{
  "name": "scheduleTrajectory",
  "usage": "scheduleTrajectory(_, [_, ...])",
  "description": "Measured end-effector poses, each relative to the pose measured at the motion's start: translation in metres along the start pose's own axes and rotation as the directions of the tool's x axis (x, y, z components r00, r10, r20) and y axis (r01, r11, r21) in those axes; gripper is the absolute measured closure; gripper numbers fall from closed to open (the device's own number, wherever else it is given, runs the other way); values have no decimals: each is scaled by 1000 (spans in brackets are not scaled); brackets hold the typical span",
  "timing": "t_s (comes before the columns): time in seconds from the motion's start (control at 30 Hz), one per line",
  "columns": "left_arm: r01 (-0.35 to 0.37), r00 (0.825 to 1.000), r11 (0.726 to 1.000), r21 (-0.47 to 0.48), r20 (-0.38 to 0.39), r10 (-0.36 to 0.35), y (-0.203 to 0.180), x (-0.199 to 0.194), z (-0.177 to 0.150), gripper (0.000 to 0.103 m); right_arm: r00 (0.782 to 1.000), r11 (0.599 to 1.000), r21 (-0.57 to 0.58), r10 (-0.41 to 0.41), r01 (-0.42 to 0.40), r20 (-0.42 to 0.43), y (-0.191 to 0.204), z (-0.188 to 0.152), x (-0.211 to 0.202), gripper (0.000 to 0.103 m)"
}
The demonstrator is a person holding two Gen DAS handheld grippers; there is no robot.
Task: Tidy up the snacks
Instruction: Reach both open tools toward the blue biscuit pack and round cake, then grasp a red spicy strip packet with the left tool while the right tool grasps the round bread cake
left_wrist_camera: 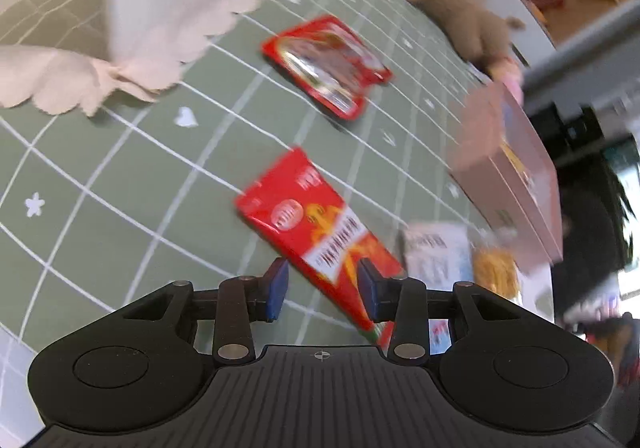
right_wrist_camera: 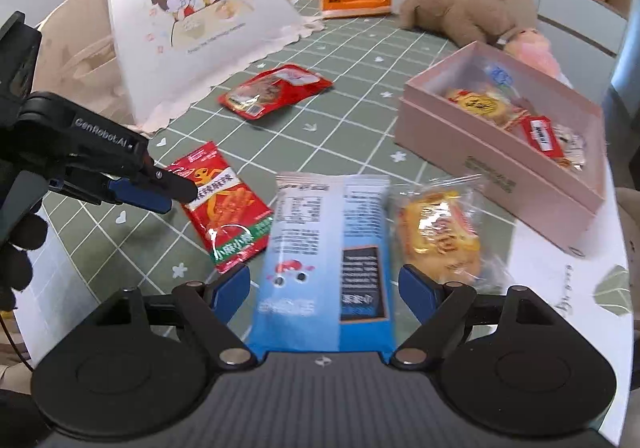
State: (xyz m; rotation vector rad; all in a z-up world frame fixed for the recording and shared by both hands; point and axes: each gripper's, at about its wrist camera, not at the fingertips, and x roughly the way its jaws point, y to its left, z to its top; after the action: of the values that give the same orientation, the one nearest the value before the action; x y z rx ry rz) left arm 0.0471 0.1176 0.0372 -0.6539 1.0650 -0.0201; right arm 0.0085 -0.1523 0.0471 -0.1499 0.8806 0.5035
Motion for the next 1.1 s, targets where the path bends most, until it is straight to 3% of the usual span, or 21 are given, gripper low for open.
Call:
scheduleTrajectory(0.13, [-2,999,999,46,46,0,-12,16,16,60,1000,1000,21,-1,1,-23,1,0,8,21])
scheduleTrajectory(0.3, [-36,999,963,268,47,24,-56,40,15,60,999,996,89,-19,24,-46,-10,-8,1,21])
scheduleTrajectory(0.4, [-72,997,900,431,48,57,-79,46,-4,60,998,993,102,-48,52,-47,-21,-14,-6,21])
scheduleTrajectory(0.5, [-105,994,810,578,69,79,-94,46,-30,59,996,986,149,-66,73,-54,-34,-20,-8,21])
scheduleTrajectory(0.6, [-139,990,749,648,99,99,-93,37,-49,54,996,976,205,-58,71,-69,-44,-27,-7,21])
scheduleTrajectory(0.67, [-200,980,718,667,140,142,-85,29,-53,52,995,971,231,-49,67,-84,-48,-33,-6,21])
scheduleTrajectory(0.73, [-249,969,718,650,170,181,-74,22,-50,48,995,968,242,-45,67,-92,-49,-37,-5,21])
scheduleTrajectory(0.8, [-263,965,748,610,169,201,-64,15,-43,54,995,965,254,-44,67,-94,-50,-41,-4,21])
scheduleTrajectory(0.87, [-212,976,792,572,165,142,-59,2,-38,54,995,963,262,-43,64,-86,-51,-43,-5,21])
scheduleTrajectory(0.9, [-179,981,802,570,164,103,-60,-2,-38,54,996,963,264,-42,63,-84,-51,-43,-5,21])
scheduleTrajectory(1.0, [-129,989,777,617,140,53,-78,2,-41,54,996,962,266,-47,66,-78,-51,-44,-5,20])
scheduleTrajectory(1.1, [-150,988,708,690,134,79,-98,22,-55,53,995,964,257,-55,75,-84,-51,-44,-4,20])
